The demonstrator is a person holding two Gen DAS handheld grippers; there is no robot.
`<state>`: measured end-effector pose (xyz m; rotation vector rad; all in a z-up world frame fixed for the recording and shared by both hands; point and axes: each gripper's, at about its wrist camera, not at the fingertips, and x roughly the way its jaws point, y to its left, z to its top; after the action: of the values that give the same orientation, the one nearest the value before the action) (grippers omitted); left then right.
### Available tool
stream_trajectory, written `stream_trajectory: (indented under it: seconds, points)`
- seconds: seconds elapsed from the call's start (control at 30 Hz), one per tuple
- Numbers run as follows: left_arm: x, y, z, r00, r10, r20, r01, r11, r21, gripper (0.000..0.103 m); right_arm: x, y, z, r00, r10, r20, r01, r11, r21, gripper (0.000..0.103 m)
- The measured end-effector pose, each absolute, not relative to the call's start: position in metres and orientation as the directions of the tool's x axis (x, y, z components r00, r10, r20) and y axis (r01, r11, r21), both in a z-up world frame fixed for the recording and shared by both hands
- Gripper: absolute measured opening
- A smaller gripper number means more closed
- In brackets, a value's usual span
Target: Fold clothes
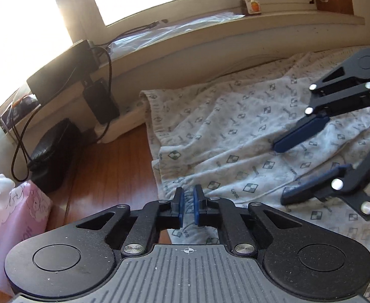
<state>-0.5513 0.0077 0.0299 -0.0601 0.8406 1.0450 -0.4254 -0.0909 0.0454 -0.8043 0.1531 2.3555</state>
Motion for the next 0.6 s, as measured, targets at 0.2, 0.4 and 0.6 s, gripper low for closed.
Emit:
stream_trajectory:
  seconds: [0.2,0.4,0.6]
  points:
    - [-0.529,0.037,0.025,0.194,0.755,-0.627,-0.745,0.529,0.406,0.000,-0.428,-0.126,0.053,-0.640,0.508,-0.576,-0.558,-0.823,-0.105,0.050]
    - [-0.538,0.049,0.029,0.258,0.729,-0.635,-0.788,0.538,0.298,0.000,-0.460,-0.176,0.058,-0.721,0.419,-0.553,-0.451,-0.888,-0.085,0.051]
    - [-0.539,0.053,0.029,0.274,0.723,-0.634,-0.799,0.538,0.268,0.000,-0.497,-0.223,0.039,-0.715,0.399,-0.575,-0.353,-0.915,-0.196,0.057]
